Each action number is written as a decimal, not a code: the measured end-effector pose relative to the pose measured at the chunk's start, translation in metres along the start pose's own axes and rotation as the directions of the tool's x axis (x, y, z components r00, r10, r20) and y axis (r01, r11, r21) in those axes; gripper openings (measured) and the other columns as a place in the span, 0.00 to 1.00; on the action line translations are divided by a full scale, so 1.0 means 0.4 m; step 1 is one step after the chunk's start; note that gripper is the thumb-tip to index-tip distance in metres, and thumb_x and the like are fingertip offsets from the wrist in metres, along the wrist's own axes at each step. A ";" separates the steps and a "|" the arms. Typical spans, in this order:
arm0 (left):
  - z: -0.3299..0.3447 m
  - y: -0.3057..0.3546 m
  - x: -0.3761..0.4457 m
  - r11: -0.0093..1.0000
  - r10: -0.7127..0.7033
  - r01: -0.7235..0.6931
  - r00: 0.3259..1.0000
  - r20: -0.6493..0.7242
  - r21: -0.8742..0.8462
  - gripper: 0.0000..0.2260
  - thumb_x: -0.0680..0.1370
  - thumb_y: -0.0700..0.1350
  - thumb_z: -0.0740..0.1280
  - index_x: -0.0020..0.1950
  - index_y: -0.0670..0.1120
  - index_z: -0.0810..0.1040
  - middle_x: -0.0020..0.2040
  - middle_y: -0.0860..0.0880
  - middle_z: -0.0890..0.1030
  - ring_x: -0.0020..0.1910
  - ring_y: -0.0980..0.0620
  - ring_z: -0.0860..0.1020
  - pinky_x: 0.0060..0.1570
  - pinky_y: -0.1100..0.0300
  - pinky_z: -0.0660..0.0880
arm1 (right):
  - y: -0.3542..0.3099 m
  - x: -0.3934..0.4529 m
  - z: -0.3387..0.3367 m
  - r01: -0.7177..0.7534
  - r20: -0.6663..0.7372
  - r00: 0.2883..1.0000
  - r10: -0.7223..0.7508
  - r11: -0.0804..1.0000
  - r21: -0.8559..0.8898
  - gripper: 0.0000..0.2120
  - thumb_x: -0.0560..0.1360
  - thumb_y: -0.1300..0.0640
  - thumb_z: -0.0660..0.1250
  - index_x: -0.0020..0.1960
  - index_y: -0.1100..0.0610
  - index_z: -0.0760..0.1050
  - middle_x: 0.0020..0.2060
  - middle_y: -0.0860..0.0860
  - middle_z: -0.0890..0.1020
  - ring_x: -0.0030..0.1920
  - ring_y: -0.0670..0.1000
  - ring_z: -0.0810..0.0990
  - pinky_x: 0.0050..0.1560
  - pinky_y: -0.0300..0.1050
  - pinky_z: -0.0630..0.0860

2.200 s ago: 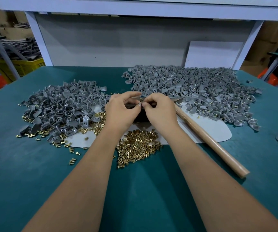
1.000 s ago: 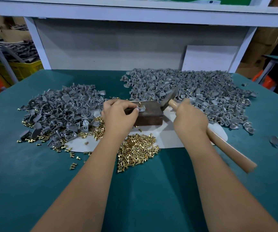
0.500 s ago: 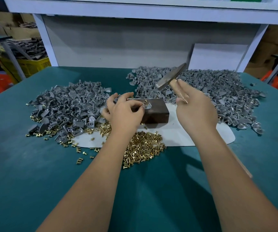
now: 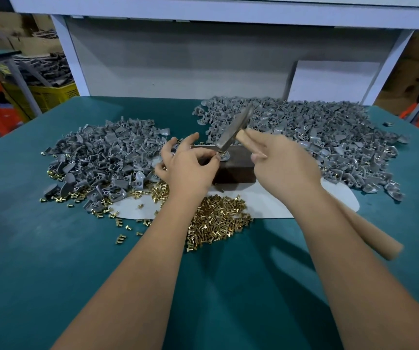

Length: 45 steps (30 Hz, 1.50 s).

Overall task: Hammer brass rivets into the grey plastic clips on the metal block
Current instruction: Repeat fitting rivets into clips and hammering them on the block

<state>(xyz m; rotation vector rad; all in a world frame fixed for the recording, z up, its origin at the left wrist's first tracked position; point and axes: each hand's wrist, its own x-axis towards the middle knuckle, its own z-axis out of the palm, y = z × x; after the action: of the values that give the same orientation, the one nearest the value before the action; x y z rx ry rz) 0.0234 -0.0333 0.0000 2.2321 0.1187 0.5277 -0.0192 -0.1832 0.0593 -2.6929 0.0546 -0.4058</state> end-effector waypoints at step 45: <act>-0.005 0.000 -0.002 1.000 -0.010 0.010 1.000 0.010 -0.028 0.05 0.75 0.56 0.71 0.39 0.60 0.82 0.70 0.65 0.70 0.75 0.54 0.52 0.66 0.47 0.48 | -0.005 -0.003 0.012 0.009 -0.189 0.982 -0.023 0.997 -0.073 0.27 0.78 0.55 0.61 0.70 0.31 0.60 0.52 0.49 0.82 0.50 0.57 0.80 0.39 0.44 0.66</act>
<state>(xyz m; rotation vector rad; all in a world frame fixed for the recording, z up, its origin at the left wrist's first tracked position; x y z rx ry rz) 0.0219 -0.0320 0.0008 2.2053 0.1171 0.5101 -0.0192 -0.1793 0.0558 -2.7179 0.1046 -0.6773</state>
